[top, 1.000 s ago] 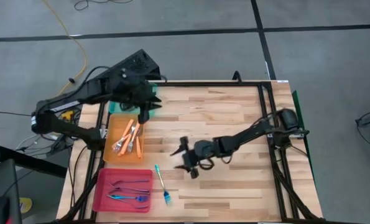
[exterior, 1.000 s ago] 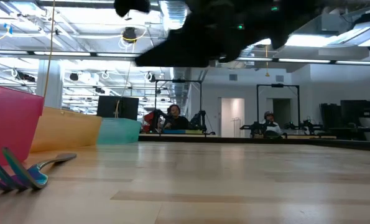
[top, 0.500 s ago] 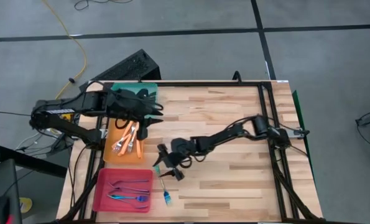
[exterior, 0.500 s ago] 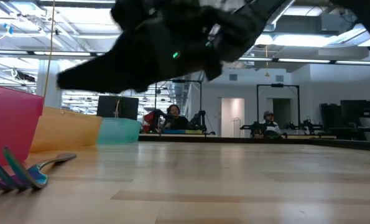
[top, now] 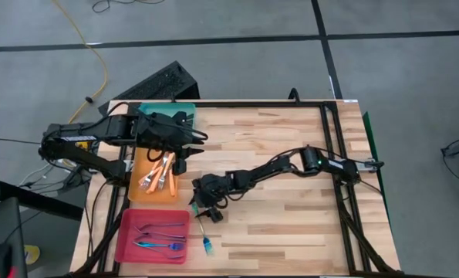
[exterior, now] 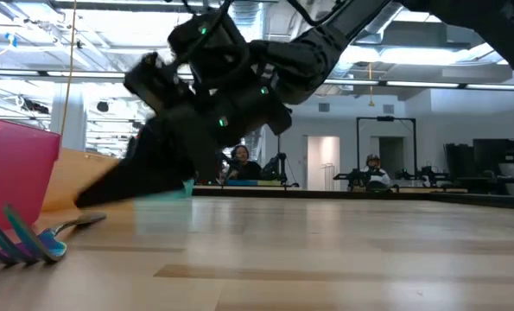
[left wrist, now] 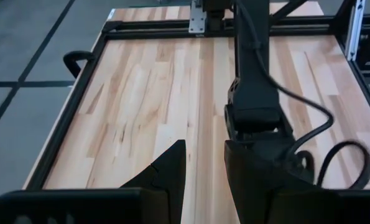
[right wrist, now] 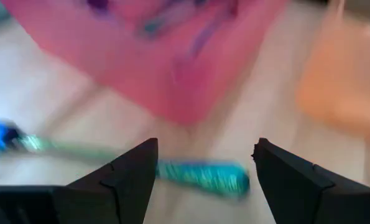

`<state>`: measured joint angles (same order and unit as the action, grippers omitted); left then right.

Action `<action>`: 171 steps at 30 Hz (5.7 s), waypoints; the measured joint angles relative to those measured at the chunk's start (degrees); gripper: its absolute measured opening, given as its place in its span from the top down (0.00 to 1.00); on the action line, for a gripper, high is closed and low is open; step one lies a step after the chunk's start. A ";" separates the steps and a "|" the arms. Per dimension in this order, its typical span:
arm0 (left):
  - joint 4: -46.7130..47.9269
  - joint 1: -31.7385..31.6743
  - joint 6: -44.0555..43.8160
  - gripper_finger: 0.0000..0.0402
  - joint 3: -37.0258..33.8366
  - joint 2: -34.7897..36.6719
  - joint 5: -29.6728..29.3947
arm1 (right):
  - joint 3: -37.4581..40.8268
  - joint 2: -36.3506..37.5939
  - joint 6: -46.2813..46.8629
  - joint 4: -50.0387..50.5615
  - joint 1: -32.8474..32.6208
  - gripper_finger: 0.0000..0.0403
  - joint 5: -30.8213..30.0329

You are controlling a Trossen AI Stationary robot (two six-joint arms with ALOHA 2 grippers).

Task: Sort silverware by color (type)
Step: Put the blue fork into the pink bin

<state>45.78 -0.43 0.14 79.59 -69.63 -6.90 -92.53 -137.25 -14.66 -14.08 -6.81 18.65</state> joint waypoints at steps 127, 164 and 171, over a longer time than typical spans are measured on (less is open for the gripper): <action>0.17 -0.04 0.85 0.76 -3.78 0.22 -4.44 | 11.43 17.94 -17.36 41.98 10.52 0.94 -9.29; -56.71 0.22 1.73 0.76 -29.14 -0.31 -12.82 | 52.87 62.75 8.62 -17.01 13.40 0.94 -29.63; -66.83 0.22 -2.02 0.76 -32.15 -3.64 -16.24 | 52.87 60.99 5.39 -23.64 10.66 0.94 -30.87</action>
<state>-21.06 -0.21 -1.88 47.44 -73.27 -23.13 -39.66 -76.26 -9.27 -37.72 3.85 -12.22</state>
